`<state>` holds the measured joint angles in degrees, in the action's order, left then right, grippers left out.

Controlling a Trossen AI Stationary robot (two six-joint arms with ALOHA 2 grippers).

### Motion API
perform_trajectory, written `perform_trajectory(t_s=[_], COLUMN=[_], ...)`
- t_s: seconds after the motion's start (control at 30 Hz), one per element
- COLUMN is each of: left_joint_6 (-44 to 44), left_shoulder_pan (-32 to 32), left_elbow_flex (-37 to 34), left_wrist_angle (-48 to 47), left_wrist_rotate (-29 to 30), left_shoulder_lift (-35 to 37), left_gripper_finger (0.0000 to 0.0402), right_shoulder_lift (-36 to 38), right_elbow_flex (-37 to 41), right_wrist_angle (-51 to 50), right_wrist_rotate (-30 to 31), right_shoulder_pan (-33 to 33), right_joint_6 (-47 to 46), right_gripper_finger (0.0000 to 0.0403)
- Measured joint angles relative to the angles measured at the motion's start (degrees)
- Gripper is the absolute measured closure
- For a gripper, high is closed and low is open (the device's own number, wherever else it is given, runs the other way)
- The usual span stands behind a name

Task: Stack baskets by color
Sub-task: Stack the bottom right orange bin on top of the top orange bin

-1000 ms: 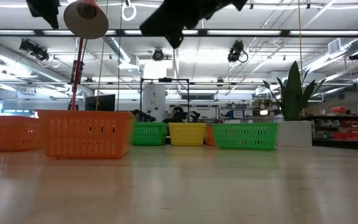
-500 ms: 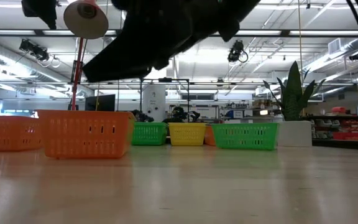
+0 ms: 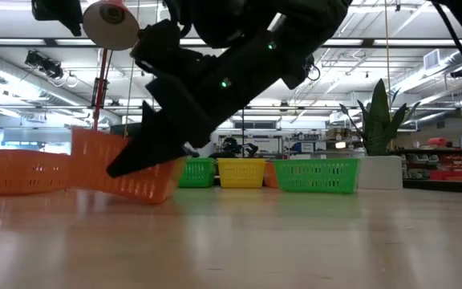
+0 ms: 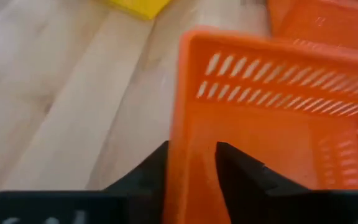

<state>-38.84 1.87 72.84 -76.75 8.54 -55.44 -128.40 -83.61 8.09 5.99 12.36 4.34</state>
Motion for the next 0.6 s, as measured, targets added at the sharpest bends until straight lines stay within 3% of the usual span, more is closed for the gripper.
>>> perform_trajectory(t_s=[0.2, 0.43, 0.6], left_joint_6=[-0.6, -0.8, -0.8], left_shoulder_pan=[0.0, 0.0, 0.0], left_elbow_flex=[0.0, 0.0, 0.0], left_wrist_angle=[0.7, 0.8, 1.4], left_wrist_rotate=[0.0, 1.4, 5.4], left_shoulder_lift=[0.0, 0.0, 0.0], left_gripper_finger=[0.028, 0.028, 0.028], right_shoulder_lift=[2.0, 15.9, 28.4], right_elbow_flex=[0.1, 0.0, 1.1], right_wrist_angle=[-2.4, -12.8, -23.4], right_wrist_rotate=[0.2, 3.4, 3.5], right_shoulder_pan=[-0.7, -4.1, -10.7], right_joint_6=[0.9, 9.2, 12.5], right_gripper_finger=[0.039, 0.0397, 0.0399])
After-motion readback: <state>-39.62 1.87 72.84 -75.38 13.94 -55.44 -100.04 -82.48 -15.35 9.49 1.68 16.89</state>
